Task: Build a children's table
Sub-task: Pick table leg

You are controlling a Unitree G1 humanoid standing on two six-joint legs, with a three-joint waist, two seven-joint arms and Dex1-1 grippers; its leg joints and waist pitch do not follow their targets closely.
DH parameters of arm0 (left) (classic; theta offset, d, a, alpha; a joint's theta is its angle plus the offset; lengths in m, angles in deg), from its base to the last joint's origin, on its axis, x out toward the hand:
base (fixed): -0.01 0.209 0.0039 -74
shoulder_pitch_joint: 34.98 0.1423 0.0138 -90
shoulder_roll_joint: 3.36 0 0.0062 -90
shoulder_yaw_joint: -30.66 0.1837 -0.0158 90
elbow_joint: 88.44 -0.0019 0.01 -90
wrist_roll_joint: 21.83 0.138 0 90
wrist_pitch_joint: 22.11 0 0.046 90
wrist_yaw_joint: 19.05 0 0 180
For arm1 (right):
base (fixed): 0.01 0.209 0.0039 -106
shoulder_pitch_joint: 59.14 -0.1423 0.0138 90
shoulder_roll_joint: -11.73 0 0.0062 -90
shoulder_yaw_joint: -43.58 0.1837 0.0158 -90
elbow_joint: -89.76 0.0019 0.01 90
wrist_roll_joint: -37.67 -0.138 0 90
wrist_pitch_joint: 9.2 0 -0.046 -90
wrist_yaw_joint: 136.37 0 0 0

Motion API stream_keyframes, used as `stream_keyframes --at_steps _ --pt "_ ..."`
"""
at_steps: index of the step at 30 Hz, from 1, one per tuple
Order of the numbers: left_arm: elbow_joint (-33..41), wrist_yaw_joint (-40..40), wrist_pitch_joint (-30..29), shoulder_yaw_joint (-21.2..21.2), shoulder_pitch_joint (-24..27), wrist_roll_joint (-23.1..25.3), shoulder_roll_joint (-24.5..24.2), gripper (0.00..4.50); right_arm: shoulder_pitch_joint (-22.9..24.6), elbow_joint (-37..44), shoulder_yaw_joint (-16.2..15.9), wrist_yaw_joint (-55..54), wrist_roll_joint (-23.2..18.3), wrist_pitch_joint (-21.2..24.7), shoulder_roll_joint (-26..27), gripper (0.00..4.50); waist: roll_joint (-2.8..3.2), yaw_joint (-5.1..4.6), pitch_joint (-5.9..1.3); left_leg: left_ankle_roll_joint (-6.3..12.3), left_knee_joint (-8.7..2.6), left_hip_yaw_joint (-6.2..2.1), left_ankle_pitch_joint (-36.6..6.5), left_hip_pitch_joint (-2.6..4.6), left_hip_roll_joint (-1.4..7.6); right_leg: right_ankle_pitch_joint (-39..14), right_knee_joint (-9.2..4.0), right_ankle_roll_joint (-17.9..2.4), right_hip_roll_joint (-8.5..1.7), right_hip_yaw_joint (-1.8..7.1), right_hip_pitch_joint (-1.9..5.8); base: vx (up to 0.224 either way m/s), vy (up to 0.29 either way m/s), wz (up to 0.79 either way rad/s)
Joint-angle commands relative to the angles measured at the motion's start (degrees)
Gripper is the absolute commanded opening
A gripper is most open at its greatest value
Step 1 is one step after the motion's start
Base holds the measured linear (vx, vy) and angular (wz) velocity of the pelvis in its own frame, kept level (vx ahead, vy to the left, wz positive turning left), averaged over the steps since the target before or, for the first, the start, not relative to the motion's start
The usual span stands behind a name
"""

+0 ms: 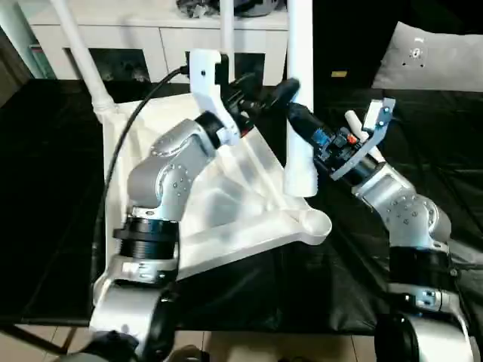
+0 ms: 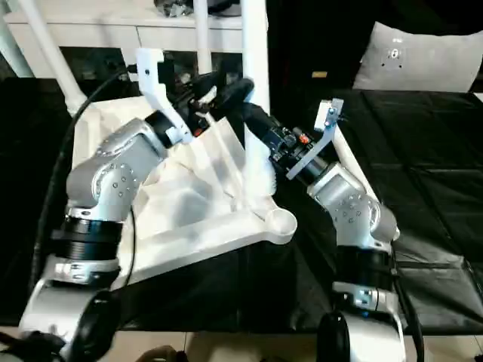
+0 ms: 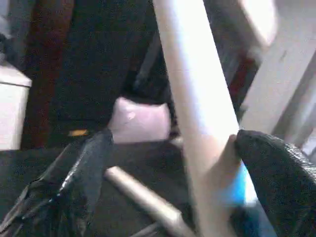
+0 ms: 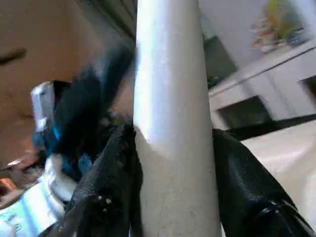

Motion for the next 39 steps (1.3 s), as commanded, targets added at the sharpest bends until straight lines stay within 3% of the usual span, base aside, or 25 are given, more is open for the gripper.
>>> stream_keyframes --at_steps 1,4,9,11,13,14,16,17,18,22,26,28,31,39 --pt "1.39 -0.78 -1.38 0.25 -0.93 -1.75 0.66 4.5 0.32 2.33 -1.48 1.23 -0.9 0.83 0.13 1.81 -1.04 0.2 -4.61 4.88 -3.26 -0.76 -5.25 0.68 2.69 -9.4 -4.22 -12.0 -4.83 2.56 3.52 0.0 0.0 0.0" --pt "0.87 -1.2 -1.66 0.46 -0.92 -1.18 0.65 4.5 0.68 3.11 -1.77 1.22 -1.87 1.27 0.37 1.81 -0.6 0.23 -4.5 4.06 -3.44 -0.93 -6.22 0.79 2.73 -11.61 -4.56 -10.13 -4.81 2.59 3.43 0.0 0.0 0.0" --pt "0.85 -1.99 -2.59 -0.37 -0.82 -2.4 0.95 4.5 1.48 4.33 -3.7 0.34 -0.86 -0.81 0.45 1.81 -0.73 0.09 -4.52 3.36 -3.58 -0.99 -6.32 0.76 2.7 -11.38 -4.64 -9.27 -4.72 2.54 3.42 0.0 0.0 0.0" --pt "1.49 -2.7 -2.13 0.29 -0.44 -1.47 0.76 4.5 1.83 4.56 -5.89 -0.73 3.09 -4.65 0.38 1.81 -0.56 0.1 -4.52 3.12 -3.57 -1.0 -6.5 0.78 2.73 -11.58 -4.7 -9.09 -4.78 2.57 3.33 0.0 0.0 0.0" --pt "2.06 -4.47 0.33 2.36 0.27 1.99 0.66 4.5 2.2 5.31 -9.21 -2.69 9.1 -11.66 1.42 1.81 -0.67 0.04 -4.5 2.58 -3.61 -1.03 -6.33 0.73 2.81 -11.25 -4.66 -8.43 -4.79 2.62 3.27 0.0 0.0 0.0" --pt "2.14 -5.04 0.79 2.71 0.37 2.63 0.82 4.23 2.15 5.25 -9.75 -3.67 10.39 -13.13 1.79 1.81 -0.69 -0.08 -4.5 2.4 -3.65 -1.05 -6.22 0.73 2.81 -11.08 -4.63 -8.16 -4.81 2.65 3.26 0.0 0.0 0.0" --pt "2.22 -9.95 4.2 4.6 0.86 6.89 2.63 4.12 1.99 3.67 -14.98 -10.31 20.73 -24.05 3.48 1.81 -0.58 -0.17 -4.53 1.79 -3.64 -1.15 -6.03 0.7 2.98 -10.91 -4.56 -7.93 -4.97 2.68 3.05 0.0 0.0 0.0" --pt "2.01 -11.7 5.47 5.03 0.93 8.28 3.28 4.01 2.0 2.66 -16.73 -11.96 23.98 -27.88 3.78 1.81 -0.65 -0.28 -4.5 1.17 -3.64 -1.13 -6.42 0.71 2.95 -11.27 -4.66 -7.75 -5.02 2.67 3.07 0.0 0.0 0.0" --pt "2.01 -11.7 5.47 5.03 0.93 8.28 3.28 3.85 2.0 2.66 -16.73 -11.96 23.98 -27.88 3.78 1.81 -0.67 -0.35 -4.47 1.41 -3.67 -1.02 -6.95 0.8 2.68 -11.5 -4.68 -7.73 -4.9 2.74 3.29 0.0 0.0 0.0" --pt "0.59 -17.25 10.87 5.71 1.21 12.5 5.32 3.64 1.4 -0.72 -17.63 -18.03 28.23 -36.91 7.75 1.81 -0.66 -0.6 -4.42 2.5 -3.8 -1.08 -7.82 0.75 2.78 -11.24 -4.68 -7.89 -4.77 2.8 3.2 0.0 0.0 0.0" --pt "0.67 -18.77 12.77 5.27 1.29 13.23 6.09 3.22 1.31 -1.62 -17.93 -20.59 29.74 -40.37 9.84 1.81 -0.66 -1.14 -4.35 3.23 -3.9 -1.09 -8.26 0.74 2.84 -9.71 -4.58 -8.67 -4.65 2.82 3.12 0.0 0.0 0.0" --pt "0.63 -19.39 13.3 5.05 1.31 13.51 6.35 3.24 1.16 -2.65 -18.03 -21.92 30.46 -42.41 10.24 1.81 -0.51 -1.25 -4.34 3.36 -3.89 -1.08 -8.57 0.74 2.83 -9.6 -4.56 -8.9 -4.69 2.85 3.14 0.0 0.0 0.0" --pt "0.35 -20.45 13.93 4.86 1.44 13.79 6.67 2.81 1.03 -4.12 -18.36 -22.44 30.92 -44.31 10.23 1.81 -0.49 -1.47 -4.37 3.55 -3.82 -1.06 -8.49 0.68 2.78 -9.12 -4.51 -9.11 -4.68 2.86 3.23 0.0 0.0 0.0" --pt "-0.11 -21.52 15.07 5.56 1.73 14.05 6.62 2.29 0.72 -6.25 -18.77 -22.79 31.63 -47.05 10.38 1.81 -0.56 -1.58 -4.42 4.3 -3.72 -1.02 -8.09 0.68 2.78 -7.77 -4.33 -9.86 -4.62 2.87 3.26 0.0 0.0 0.0"
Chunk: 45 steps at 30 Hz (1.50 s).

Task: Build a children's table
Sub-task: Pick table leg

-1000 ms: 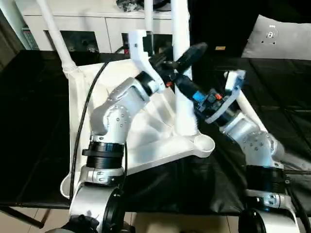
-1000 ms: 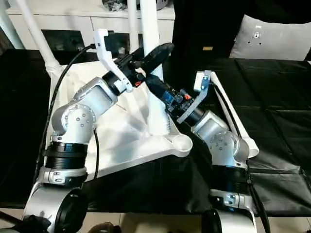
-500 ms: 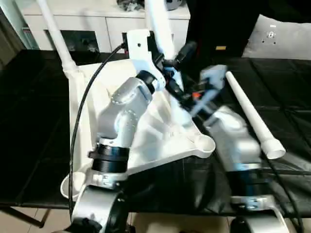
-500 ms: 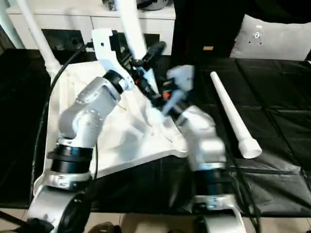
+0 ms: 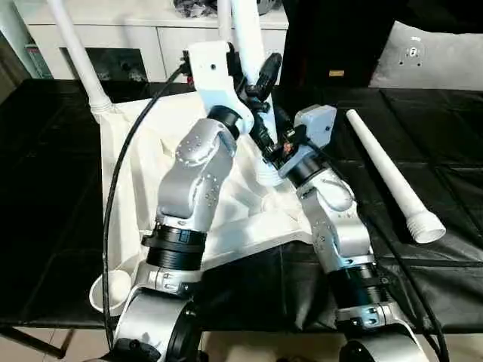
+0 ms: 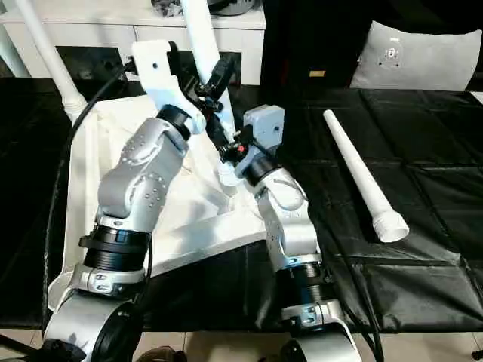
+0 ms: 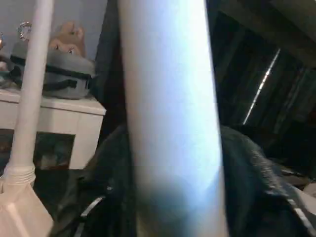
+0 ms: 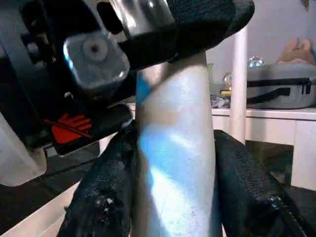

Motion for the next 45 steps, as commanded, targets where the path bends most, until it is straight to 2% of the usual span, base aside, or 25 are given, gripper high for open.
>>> stream_keyframes --at_steps 1,2,5,7,9,13,14,16,19,20,21,22,23,24,26,27,29,30,31,34,36,37,39,42,45 --pt "-0.27 -0.76 0.07 0.05 0.68 0.64 2.72 2.17 -1.09 0.05 -0.42 -0.28 0.25 -1.33 -0.07 1.81 -0.5 -0.12 -4.47 4.59 -3.61 -1.01 -7.85 0.81 2.83 -7.79 -3.99 -10.2 -4.67 2.84 3.28 0.0 0.0 0.0" --pt "-0.26 -0.81 0.08 0.07 0.7 0.64 2.71 1.98 -1.13 -0.06 -0.48 -0.36 0.29 -1.42 -0.12 1.81 -0.52 -0.17 -4.44 4.65 -3.6 -0.99 -7.83 0.79 2.83 -7.71 -3.98 -10.27 -4.64 2.85 3.25 0.0 0.0 0.0" --pt "-0.41 -1.32 -0.19 -0.32 0.71 0.09 2.7 1.95 -1.46 -0.82 -0.49 -0.54 0.3 -1.08 -0.61 1.81 -0.51 -0.18 -4.43 4.68 -3.59 -0.98 -7.98 0.85 2.81 -7.86 -3.97 -10.5 -4.61 2.83 3.26 0.0 0.0 0.0" --pt "-0.83 -1.62 -0.29 -0.93 0.47 -0.53 2.41 1.85 -1.72 -1.3 -0.23 -1.36 0.97 -0.98 -1.21 2.37 -0.53 -0.15 -4.38 4.45 -3.64 -1.0 -8.28 0.87 2.83 -8.49 -4.03 -10.21 -4.61 2.84 3.27 0.0 0.0 0.0" --pt "-1.87 -0.77 -1.58 -1.67 -0.22 -1.5 0.98 1.85 -1.89 -1.06 -0.83 2.34 -0.72 3.66 -2.81 2.57 -0.52 -0.17 -4.39 4.72 -3.55 -0.94 -8.21 0.87 2.65 -8.0 -3.99 -10.37 -4.41 2.81 3.41 0.0 0.0 0.0" --pt "-3.06 1.12 -2.62 -2.06 -0.79 -2.09 -1.46 1.84 -1.85 -0.28 -0.58 5.05 -2.45 6.51 -5.05 2.93 -0.54 0.02 -4.47 5.16 -3.49 -0.96 -7.54 0.9 2.71 -7.61 -4.0 -10.23 -4.47 2.86 3.39 0.0 0.0 0.0" --pt "-3.97 1.83 -2.8 -2.62 -1.13 -2.44 -2.79 1.84 -1.99 -0.05 0.17 7.3 -4.56 7.69 -6.62 2.96 -0.55 0.06 -4.58 5.26 -3.41 -1.02 -6.91 0.78 2.69 -6.55 -3.82 -10.49 -4.51 2.78 3.51 0.0 0.0 0.0" --pt "-4.94 3.02 -3.64 -3.04 -1.53 -3.07 -4.23 1.83 -1.8 0.97 0.55 10.24 -6.67 10.6 -8.72 3.28 -0.61 0.14 -4.6 5.8 -3.32 -0.98 -6.59 0.84 2.54 -5.67 -3.77 -10.71 -4.45 2.75 3.67 0.0 0.0 0.0" --pt "-5.79 5.5 -5.02 -3.39 -1.98 -4.22 -5.86 1.82 -1.91 2.13 1.75 13.68 -9.92 15.68 -11.24 3.41 -0.62 0.19 -4.67 6.13 -3.23 -1.01 -6.05 0.82 2.62 -4.79 -3.59 -11.53 -4.52 2.71 3.7 0.0 0.0 0.0" --pt "-6.08 7.71 -5.86 -3.41 -2.14 -4.92 -6.94 1.82 -2.07 2.82 2.48 16.19 -11.92 19.47 -13.1 3.47 -0.74 0.19 -4.61 6.34 -3.26 -0.93 -6.26 0.91 2.53 -5.23 -3.68 -11.77 -4.43 2.69 3.7 0.0 0.0 0.0" --pt "-6.1 8.4 -6.2 -3.42 -2.17 -5.24 -7.22 1.82 -2.12 2.96 2.58 16.99 -12.34 20.26 -13.69 3.58 -0.65 0.35 -4.65 6.36 -3.22 -0.94 -6.06 0.85 2.61 -5.5 -3.63 -11.85 -4.52 2.72 3.68 0.0 0.0 0.0" --pt "-5.88 12.12 -8.53 -3.83 -2.16 -7.85 -8.17 1.82 -2.37 3.72 2.81 20.85 -14.73 25.3 -16.55 3.58 -0.73 0.35 -4.59 6.37 -3.21 -0.88 -6.1 0.97 2.56 -5.67 -3.7 -12.07 -4.47 2.71 3.7 0.0 0.0 0.0" --pt "-5.76 13.52 -9.51 -4.09 -2.15 -9.04 -8.39 1.82 -2.46 4.01 2.76 22.15 -15.76 27.37 -17.61 3.64 -0.71 0.6 -4.62 6.51 -3.14 -0.85 -5.7 0.99 2.56 -5.54 -3.62 -12.59 -4.46 2.67 3.74 0.0 0.0 0.0" --pt "-5.76 13.52 -9.51 -4.09 -2.15 -9.04 -8.39 1.82 -2.46 4.01 2.76 22.15 -15.76 27.37 -17.61 3.64 -0.68 0.67 -4.63 6.45 -3.11 -0.89 -5.56 0.91 2.64 -5.53 -3.58 -12.65 -4.51 2.68 3.66 0.0 0.0 0.0" --pt "-5.13 18.43 -11.97 -4.16 -2.02 -12.63 -9.2 1.82 -2.51 4.35 1.38 26.12 -17.19 31.0 -20.66 3.67 -0.79 0.77 -4.66 6.17 -3.05 -0.84 -5.76 0.85 2.62 -6.05 -3.64 -12.7 -4.67 2.64 3.7 0.0 0.0 0.0" --pt "-4.09 22.47 -13.86 -3.96 -1.7 -15.47 -9.78 1.82 -2.5 4.35 0.77 29.03 -18.14 32.51 -22.32 3.67 -1.01 0.84 -4.66 6.15 -3.03 -0.81 -5.75 0.84 2.56 -6.58 -3.67 -12.73 -4.68 2.6 3.74 0.0 0.0 0.0" --pt "-1.91 28.92 -17.22 -3.83 -1.12 -20.33 -10.54 1.82 -2.51 4.29 0.4 33.47 -20.17 34.98 -24.55 3.67 -1.03 1.15 -4.63 6.15 -2.94 -0.74 -5.64 0.86 2.54 -7.42 -3.6 -13.35 -4.85 2.62 3.82 0.0 0.0 0.0" --pt "-1.78 29.24 -17.39 -3.83 -1.1 -20.57 -10.57 1.82 -2.51 4.29 0.4 33.68 -20.3 35.16 -24.65 3.67 -0.95 1.25 -4.62 6.22 -2.92 -0.7 -5.67 0.84 2.63 -7.49 -3.62 -13.31 -4.66 2.62 3.58 0.0 0.0 0.0" --pt "-0.42 32.09 -19.04 -3.81 -0.84 -23.01 -10.94 1.82 -2.36 4.63 0.04 35.54 -20.8 35.61 -25.34 3.67 -0.97 1.21 -4.55 6.21 -2.96 -0.75 -5.93 0.87 2.71 -7.67 -3.66 -13.19 -4.68 2.62 3.53 0.0 0.0 0.0" --pt "1.81 37.24 -21.77 -3.02 -0.32 -26.34 -12.09 1.82 -1.8 6.03 -0.82 39.28 -22.01 36.35 -26.68 3.67 -1.21 1.21 -4.48 5.98 -3.02 -0.7 -6.15 0.82 2.7 -8.91 -3.73 -12.92 -4.68 2.54 3.65 0.0 0.0 0.0" --pt "3.0 40.7 -22.62 -1.66 0.22 -27.14 -12.93 1.82 -1.14 8.17 -1.28 42.31 -24.51 38.43 -27.38 3.67 -1.11 1.35 -4.39 5.82 -3.05 -0.7 -6.39 0.88 2.72 -10.18 -3.82 -12.43 -4.64 2.57 3.61 0.0 0.0 0.0" --pt "3.46 42.19 -22.95 -1.37 0.4 -27.82 -13.0 1.82 -0.84 9.34 -1.47 43.65 -25.84 39.82 -27.61 3.36 -1.03 1.43 -4.38 5.67 -3.07 -0.68 -6.65 0.97 2.86 -11.0 -3.88 -12.15 -4.6 2.61 3.43 0.0 0.0 0.0" --pt "4.46 43.72 -23.74 -0.96 0.71 -28.9 -12.94 1.82 -0.42 10.81 -1.92 45.79 -27.69 41.99 -27.92 3.29 -0.99 1.76 -4.41 5.56 -3.08 -0.66 -6.57 0.99 2.88 -11.29 -3.87 -11.94 -4.54 2.61 3.44 0.0 0.0 0.0" --pt "4.69 43.9 -23.63 -0.6 0.78 -28.78 -12.88 1.82 -0.08 11.28 -2.47 46.95 -28.36 43.01 -28.17 2.98 -1.02 1.74 -4.39 4.87 -3.15 -0.76 -7.45 1.04 2.93 -12.51 -4.1 -11.43 -4.62 2.58 3.34 0.0 0.0 0.0" --pt "4.06 43.26 -23.16 -0.83 0.57 -28.27 -12.65 1.82 0.31 11.4 -2.86 47.38 -28.4 43.03 -28.15 2.81 -1.11 1.73 -4.29 3.79 -3.22 -0.77 -7.98 0.98 2.71 -15.25 -4.49 -9.96 -4.73 2.62 3.41 0.0 0.0 0.0"
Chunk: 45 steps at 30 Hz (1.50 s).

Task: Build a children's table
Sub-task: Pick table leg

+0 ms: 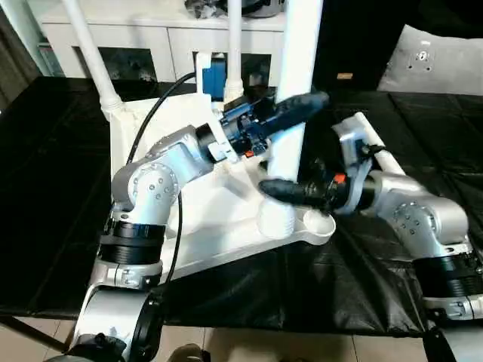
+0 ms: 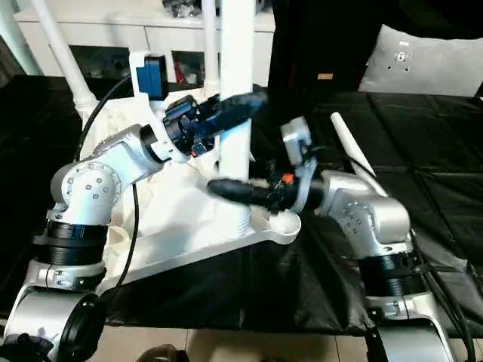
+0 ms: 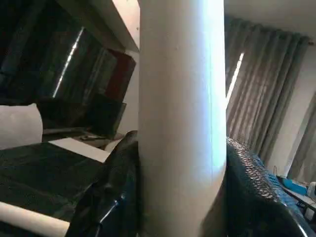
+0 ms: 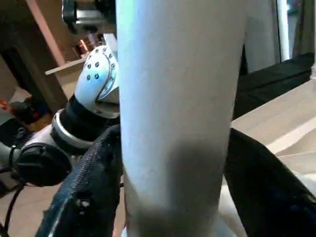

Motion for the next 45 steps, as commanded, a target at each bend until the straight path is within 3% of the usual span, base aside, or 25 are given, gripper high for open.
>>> stream_keyframes --at_steps 1,4,9,20,24,25,28,31,37,41,42,45 --pt "-0.16 -0.44 0.63 0.06 -0.48 0.36 0.1 1.82 0.32 1.15 -0.29 0.95 -1.04 0.33 -0.69 2.74 -1.07 0.12 -4.36 3.3 -3.36 -0.8 -8.15 0.88 2.69 -15.64 -4.61 -9.63 -4.68 2.63 3.35 0.0 0.0 0.0" --pt "-1.19 -0.43 1.18 -0.01 -0.61 0.95 -0.12 1.82 0.79 1.84 -0.26 1.17 -1.52 1.21 -0.82 2.46 -1.08 0.12 -4.37 3.28 -3.38 -0.83 -8.09 0.88 2.65 -16.31 -4.76 -8.76 -4.61 2.6 3.3 0.0 0.0 0.0" --pt "-1.16 -0.21 1.2 0.32 -0.36 1.09 -0.28 1.82 1.12 1.96 -0.28 0.75 -1.29 1.55 -0.84 2.03 -1.0 0.15 -4.51 3.34 -3.33 -0.84 -7.41 0.9 2.73 -14.74 -4.55 -9.38 -4.68 2.61 3.28 0.0 0.0 0.0" --pt "-1.75 -0.66 2.14 1.06 0.06 2.43 -0.57 1.82 1.51 2.02 -0.94 0.32 -0.4 1.45 -0.55 1.89 -1.16 0.13 -4.52 3.5 -3.27 -0.78 -7.07 0.83 2.65 -14.57 -4.52 -9.33 -4.6 2.59 3.33 0.0 0.0 0.0" --pt "-2.12 -3.84 3.63 1.47 0.17 4.94 -0.15 1.82 1.15 1.2 -0.33 -2.01 0.75 -0.32 0.53 1.89 -1.07 0.11 -4.52 3.43 -3.28 -0.84 -7.06 0.84 2.71 -14.63 -4.53 -9.29 -4.66 2.59 3.26 0.0 0.0 0.0" --pt "-2.35 -4.6 4.26 1.31 0.2 5.36 0.18 2.38 1.06 1.02 -0.32 -3.04 1.45 -1.18 0.97 1.89 -1.1 0.09 -4.51 3.29 -3.31 -0.87 -7.03 0.82 2.73 -14.6 -4.51 -9.23 -4.66 2.59 3.27 0.0 0.0 0.0" --pt "-0.45 -5.19 5.37 0.98 1.43 4.85 1.11 2.61 1.08 0.91 -0.66 -7.36 4.37 -4.85 3.18 1.89 -1.22 -0.03 -4.58 2.77 -3.34 -0.87 -6.71 0.76 2.75 -13.85 -4.37 -9.26 -4.78 2.61 3.29 0.0 0.0 0.0" --pt "0.0 -7.1 9.11 2.33 2.75 8.71 1.25 2.95 1.37 1.33 -0.92 -9.11 5.62 -6.75 4.45 1.88 -1.15 -0.2 -4.49 2.98 -3.45 -0.93 -7.11 0.75 2.82 -14.05 -4.47 -8.91 -4.72 2.65 3.24 0.0 0.0 0.0" --pt "0.87 -11.39 17.79 5.14 6.33 16.09 2.98 2.98 -1.17 -3.76 0.48 -23.16 12.05 -12.51 9.38 1.88 -1.0 -0.44 -4.37 1.73 -3.72 -0.95 -8.34 0.9 2.95 -15.88 -4.74 -8.15 -4.83 2.74 2.97 0.0 0.0 0.0" --pt "-0.17 -16.52 23.65 5.69 7.92 20.25 5.53 2.98 -1.07 -3.75 1.0 -26.3 12.7 -13.97 12.0 1.88 -0.92 -0.47 -4.44 1.69 -3.79 -0.97 -9.06 1.06 3.02 -14.38 -4.69 -8.02 -4.8 2.87 2.97 0.0 0.0 0.0" --pt "-0.76 -18.88 25.66 5.52 8.25 21.61 6.89 2.69 -0.72 -3.37 0.71 -26.9 12.93 -14.07 12.75 1.88 -0.95 -0.55 -4.44 1.69 -3.8 -0.95 -8.9 0.98 3.03 -13.79 -4.55 -8.13 -4.76 2.88 3.05 0.0 0.0 0.0" --pt "-1.91 -22.1 28.52 4.78 8.28 22.49 9.53 2.56 0.04 -2.81 -0.13 -27.49 13.5 -14.48 13.65 1.88 -1.07 -0.46 -4.5 2.22 -3.77 -0.94 -8.67 0.88 2.95 -12.48 -4.51 -8.19 -4.8 2.86 3.18 0.0 0.0 0.0"
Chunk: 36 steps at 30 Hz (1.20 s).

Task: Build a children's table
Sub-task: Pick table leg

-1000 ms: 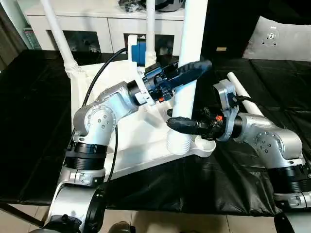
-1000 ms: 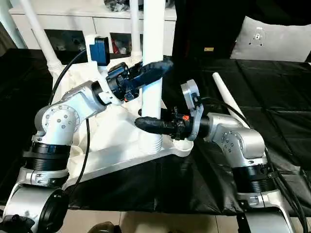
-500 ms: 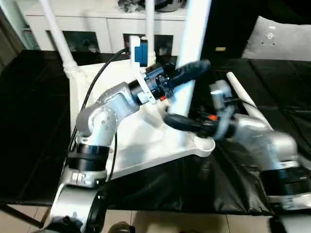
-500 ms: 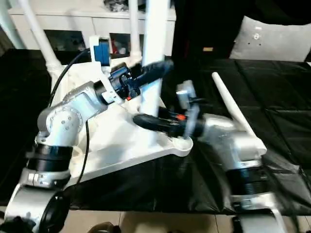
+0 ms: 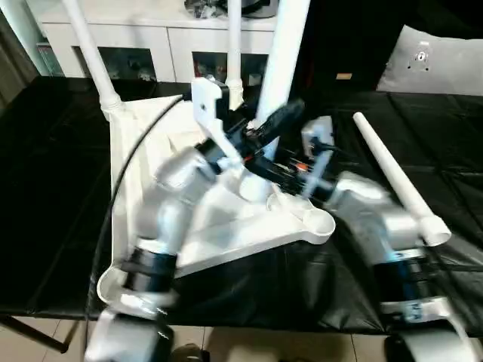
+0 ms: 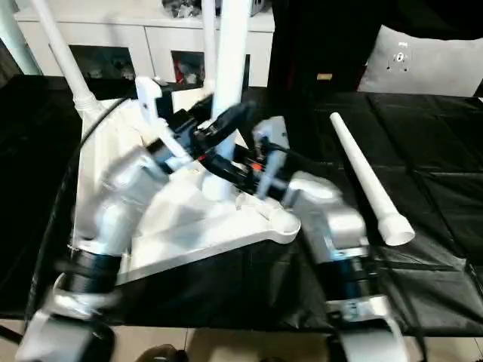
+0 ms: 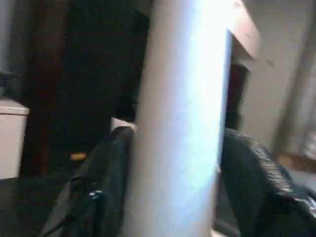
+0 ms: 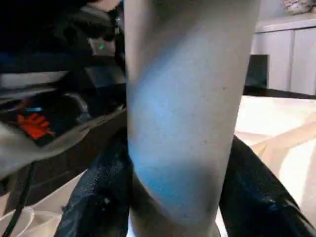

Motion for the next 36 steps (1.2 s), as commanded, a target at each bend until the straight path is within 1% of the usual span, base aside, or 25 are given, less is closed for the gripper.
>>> stream_keyframes --at_steps 1,2,3,5,8,9,12,13,15,17,18,19,20,22,24,26,27,28,29,30,33,36 --pt "-0.82 -1.11 1.0 0.57 -0.47 1.1 0.46 2.42 0.09 1.29 -0.5 -0.07 0.91 -0.73 0.09 1.88 -0.95 -0.18 -4.54 2.46 -3.74 -0.95 -8.57 0.9 2.92 -12.59 -4.34 -8.27 -4.73 2.82 3.18 0.0 0.0 0.0" --pt "-1.07 -1.31 1.46 0.82 -0.57 1.58 0.46 2.27 0.22 1.27 -0.7 -0.2 1.14 -0.95 0.2 1.88 -0.78 -0.23 -4.47 2.42 -3.75 -0.95 -8.82 0.85 2.94 -13.06 -4.36 -8.2 -4.75 2.84 3.11 0.0 0.0 0.0" --pt "-1.63 -1.78 2.45 1.23 -0.72 2.76 0.54 2.19 0.34 1.06 -0.93 -0.66 1.41 -1.36 0.47 1.88 -0.79 -0.27 -4.45 2.46 -3.76 -0.96 -9.02 0.82 2.93 -13.36 -4.48 -8.02 -4.73 2.84 3.1 0.0 0.0 0.0" --pt "-1.98 -1.51 2.76 1.54 -0.77 3.09 0.57 2.16 0.48 1.01 -1.17 -0.99 1.6 -1.66 0.64 1.88 -0.82 -0.36 -4.4 2.32 -3.81 -0.98 -9.54 0.89 2.93 -14.56 -4.64 -7.46 -4.78 2.86 3.08 0.0 0.0 0.0" --pt "-2.56 -1.93 3.96 1.57 -0.68 3.88 0.86 2.0 0.55 0.98 -1.28 -1.43 1.85 -1.91 0.83 1.88 -0.65 -0.49 -4.43 2.26 -3.82 -1.03 -9.38 0.93 2.99 -13.48 -4.46 -8.12 -4.74 2.83 3.04 0.0 0.0 0.0" --pt "-2.95 -2.31 4.53 1.47 -0.73 4.08 0.99 1.97 0.55 0.99 -1.3 -1.66 1.94 -1.94 0.87 1.88 -0.74 -0.65 -4.42 2.37 -3.81 -1.01 -9.57 0.88 2.96 -13.14 -4.52 -8.26 -4.71 2.84 3.06 0.0 0.0 0.0" --pt "-3.71 -2.73 5.46 1.35 -0.99 4.28 1.06 1.92 0.56 1.0 -1.32 -1.83 2.26 -2.04 0.9 1.88 -0.8 -0.69 -4.45 2.53 -3.75 -0.97 -9.38 0.88 2.92 -12.82 -4.46 -8.52 -4.77 2.85 3.14 0.0 0.0 0.0" --pt "-3.98 -2.95 5.21 0.98 -1.25 4.24 1.03 1.9 0.46 0.83 -1.47 -2.8 3.24 -2.17 0.83 1.88 -0.76 -0.64 -4.48 2.49 -3.75 -1.0 -9.22 0.88 2.97 -12.8 -4.4 -8.6 -4.84 2.86 3.15 0.0 0.0 0.0" --pt "-4.12 -3.05 4.9 0.65 -1.46 4.09 0.98 1.9 0.23 0.49 -1.12 -2.97 2.84 -1.59 0.93 1.88 -0.73 -0.72 -4.46 2.51 -3.78 -1.0 -9.3 0.94 2.99 -12.63 -4.36 -8.83 -4.75 2.82 3.07 0.0 0.0 0.0" --pt "-4.17 -3.08 3.04 -0.16 -1.86 3.07 0.79 1.89 -0.31 -0.01 -0.55 -2.38 1.88 -0.06 0.41 1.88 -0.78 -0.78 -4.43 2.53 -3.76 -0.96 -9.5 0.95 2.95 -12.78 -4.32 -9.03 -4.78 2.83 3.15 0.0 0.0 0.0" --pt "-4.12 -2.62 1.31 -0.55 -2.08 2.19 0.45 1.89 -0.61 -0.08 -0.29 -1.06 1.13 0.71 -0.51 2.23 -0.75 -0.75 -4.46 2.57 -3.7 -0.92 -9.52 1.0 2.93 -12.84 -4.37 -9.19 -4.8 2.84 3.1 0.0 0.0 0.0" --pt "-4.15 -2.44 0.89 -0.65 -2.17 1.99 0.3 1.88 -0.7 -0.04 -0.21 -0.42 0.86 1.03 -1.01 2.44 -0.76 -0.78 -4.41 2.52 -3.73 -0.97 -9.46 0.98 2.93 -12.8 -4.28 -9.28 -4.72 2.8 3.16 0.0 0.0 0.0" --pt "-4.35 -2.16 0.45 -0.8 -2.35 1.72 0.06 1.88 -0.86 0.04 -0.09 0.81 0.35 1.7 -2.02 2.58 -0.86 -0.71 -4.41 2.65 -3.68 -0.93 -9.32 0.96 2.9 -12.86 -4.32 -9.31 -4.74 2.78 3.21 0.0 0.0 0.0" --pt "-4.48 -2.04 0.31 -0.96 -2.45 1.41 0.02 1.88 -0.93 0.13 -0.02 1.47 0.06 2.18 -2.58 2.66 -0.85 -0.65 -4.43 2.94 -3.63 -0.92 -8.82 0.9 2.86 -12.48 -4.33 -9.24 -4.71 2.81 3.19 0.0 0.0 0.0" --pt "-4.5 -1.17 -0.19 -1.77 -2.71 -0.48 0.13 1.86 -1.21 0.72 0.09 4.32 -1.4 5.56 -5.1 2.93 -0.96 -0.54 -4.5 3.44 -3.5 -0.89 -8.51 0.88 2.77 -12.17 -4.37 -9.51 -4.73 2.79 3.42 0.0 0.0 0.0" --pt "-4.29 -0.21 -0.64 -1.91 -2.84 -1.45 -0.01 1.84 -1.34 1.03 -0.12 7.22 -2.16 7.51 -7.53 3.04 -1.05 -0.44 -4.53 3.83 -3.4 -0.88 -7.86 0.76 2.77 -11.4 -4.26 -9.68 -4.64 2.74 3.51 0.0 0.0 0.0" --pt "-4.13 0.23 -0.81 -1.87 -2.84 -1.7 -0.07 1.84 -1.38 1.02 -0.27 8.14 -2.25 7.9 -8.34 3.09 -1.04 -0.37 -4.56 3.93 -3.39 -0.86 -7.72 0.84 2.81 -11.25 -4.24 -9.69 -4.68 2.75 3.49 0.0 0.0 0.0" --pt "-3.69 1.19 -1.13 -1.71 -2.78 -2.15 -0.17 1.84 -1.53 0.82 -0.47 9.32 -2.34 8.47 -9.57 3.16 -1.09 -0.34 -4.53 4.11 -3.3 -0.82 -7.58 0.73 2.73 -11.25 -4.24 -9.78 -4.68 2.74 3.48 0.0 0.0 0.0" --pt "-3.53 1.53 -1.27 -1.63 -2.76 -2.29 -0.23 1.84 -1.6 0.72 -0.5 9.66 -2.37 8.65 -9.94 3.29 -1.04 -0.31 -4.53 4.14 -3.32 -0.83 -7.59 0.8 2.78 -11.52 -4.29 -9.75 -4.71 2.73 3.39 0.0 0.0 0.0" --pt "-3.03 2.16 -0.99 -1.36 -2.69 -2.39 -0.31 1.84 -1.87 0.54 -0.62 10.69 -2.48 9.31 -10.95 3.37 -1.09 -0.33 -4.51 4.22 -3.28 -0.85 -7.64 0.71 2.74 -12.14 -4.32 -9.72 -4.75 2.69 3.49 0.0 0.0 0.0" --pt "-2.16 3.0 -0.61 -0.83 -2.47 -2.59 -0.31 1.84 -2.11 0.58 -0.87 11.99 -2.53 9.58 -11.72 3.41 -1.15 -0.27 -4.55 4.21 -3.25 -0.84 -7.68 0.79 2.82 -12.6 -4.35 -9.83 -4.78 2.69 3.44 0.0 0.0 0.0" --pt "-1.01 5.08 -0.71 1.14 -1.7 -2.19 -1.03 1.84 -2.47 0.3 -0.7 12.01 -2.78 9.47 -11.55 3.41 -1.14 -0.31 -4.56 4.25 -3.29 -0.89 -7.61 0.84 2.94 -12.64 -4.26 -10.03 -4.77 2.69 3.32 0.0 0.0 0.0"
